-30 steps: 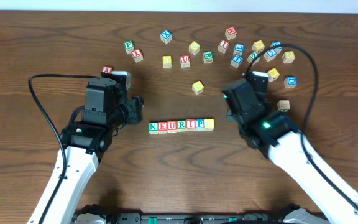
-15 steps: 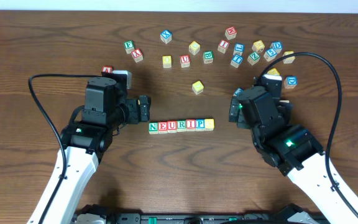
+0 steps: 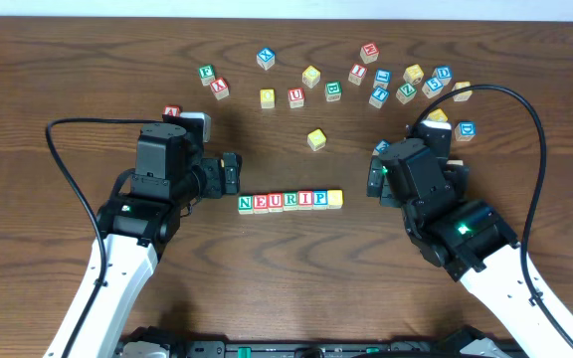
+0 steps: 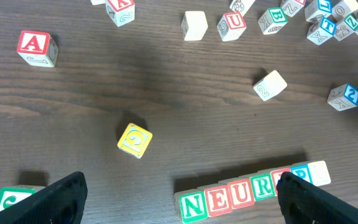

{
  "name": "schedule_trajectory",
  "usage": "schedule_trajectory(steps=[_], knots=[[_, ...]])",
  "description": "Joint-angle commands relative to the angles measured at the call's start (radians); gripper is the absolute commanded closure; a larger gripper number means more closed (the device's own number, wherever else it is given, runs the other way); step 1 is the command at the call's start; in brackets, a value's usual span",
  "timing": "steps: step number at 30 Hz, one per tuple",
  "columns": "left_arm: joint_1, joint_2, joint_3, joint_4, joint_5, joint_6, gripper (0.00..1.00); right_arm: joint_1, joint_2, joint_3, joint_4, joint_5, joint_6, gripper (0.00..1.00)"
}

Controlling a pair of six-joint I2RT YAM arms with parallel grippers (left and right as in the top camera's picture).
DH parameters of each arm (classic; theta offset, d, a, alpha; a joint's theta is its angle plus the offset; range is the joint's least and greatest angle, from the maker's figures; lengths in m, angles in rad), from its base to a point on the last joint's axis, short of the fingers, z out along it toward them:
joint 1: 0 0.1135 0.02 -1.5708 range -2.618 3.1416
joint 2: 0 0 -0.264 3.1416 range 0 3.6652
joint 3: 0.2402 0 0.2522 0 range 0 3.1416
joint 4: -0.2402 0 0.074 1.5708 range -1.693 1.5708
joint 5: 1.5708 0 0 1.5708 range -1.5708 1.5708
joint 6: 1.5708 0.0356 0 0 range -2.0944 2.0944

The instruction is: Spell out NEURIPS

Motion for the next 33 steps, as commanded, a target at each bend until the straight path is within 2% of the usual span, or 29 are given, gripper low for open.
schedule_trajectory(steps=[1,20,23,27,33], knots=[[0.001,-0.014,0.021,0.002,0.005,0.002,0.04,-0.004,-0.008,0.009,-0.002,0.019,-0.014,0.01],[0.001,-0.014,0.021,0.001,0.005,0.002,0.04,-0.004,-0.008,0.009,-0.002,0.019,-0.014,0.01],[0.001,-0.023,0.020,-0.040,-0.014,0.006,0.04,-0.004,-0.008,0.009,-0.002,0.019,-0.014,0.01],[0.000,-0.086,-0.011,-0.077,-0.014,0.048,0.04,-0.004,-0.008,0.009,-0.002,0.019,-0.014,0.01],[0.000,-0.308,-0.172,0.011,-0.040,0.074,0.04,-0.004,-0.008,0.009,-0.002,0.019,-0.014,0.01]])
